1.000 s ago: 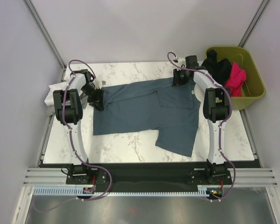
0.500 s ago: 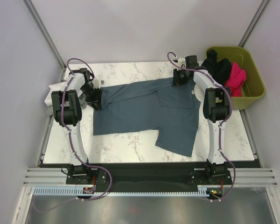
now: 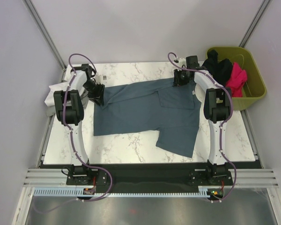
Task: Fold and stack the t-shirts
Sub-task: Fold the tshirt
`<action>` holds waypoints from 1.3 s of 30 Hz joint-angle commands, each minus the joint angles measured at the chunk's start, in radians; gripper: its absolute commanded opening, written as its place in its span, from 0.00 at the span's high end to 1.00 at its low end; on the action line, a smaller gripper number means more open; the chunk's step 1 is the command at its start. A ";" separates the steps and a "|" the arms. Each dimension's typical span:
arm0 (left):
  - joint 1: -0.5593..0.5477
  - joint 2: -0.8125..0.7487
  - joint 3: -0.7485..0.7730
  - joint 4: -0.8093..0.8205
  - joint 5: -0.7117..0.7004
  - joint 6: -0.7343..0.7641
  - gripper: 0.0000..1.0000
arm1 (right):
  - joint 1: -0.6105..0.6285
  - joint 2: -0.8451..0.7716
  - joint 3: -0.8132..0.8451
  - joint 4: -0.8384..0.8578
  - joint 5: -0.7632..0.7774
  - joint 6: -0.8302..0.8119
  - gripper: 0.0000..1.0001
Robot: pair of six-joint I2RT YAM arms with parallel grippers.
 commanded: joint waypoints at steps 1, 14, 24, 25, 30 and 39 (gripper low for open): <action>-0.019 0.018 0.033 -0.001 0.038 -0.016 0.64 | 0.003 -0.056 0.002 0.016 0.012 -0.017 0.73; -0.019 0.037 0.032 0.005 0.032 -0.016 0.64 | 0.009 -0.042 0.013 0.016 0.016 -0.022 0.73; -0.019 0.063 0.045 0.000 0.033 -0.010 0.76 | 0.012 -0.038 0.019 0.016 0.025 -0.027 0.73; -0.019 0.060 0.045 0.000 0.033 -0.005 0.82 | 0.012 -0.038 0.019 0.016 0.027 -0.027 0.73; -0.019 0.040 0.047 0.000 0.009 0.003 0.94 | 0.012 -0.036 0.020 0.016 0.028 -0.028 0.73; -0.019 -0.069 0.090 0.045 -0.170 0.062 0.98 | 0.012 -0.024 0.037 0.016 0.022 -0.025 0.73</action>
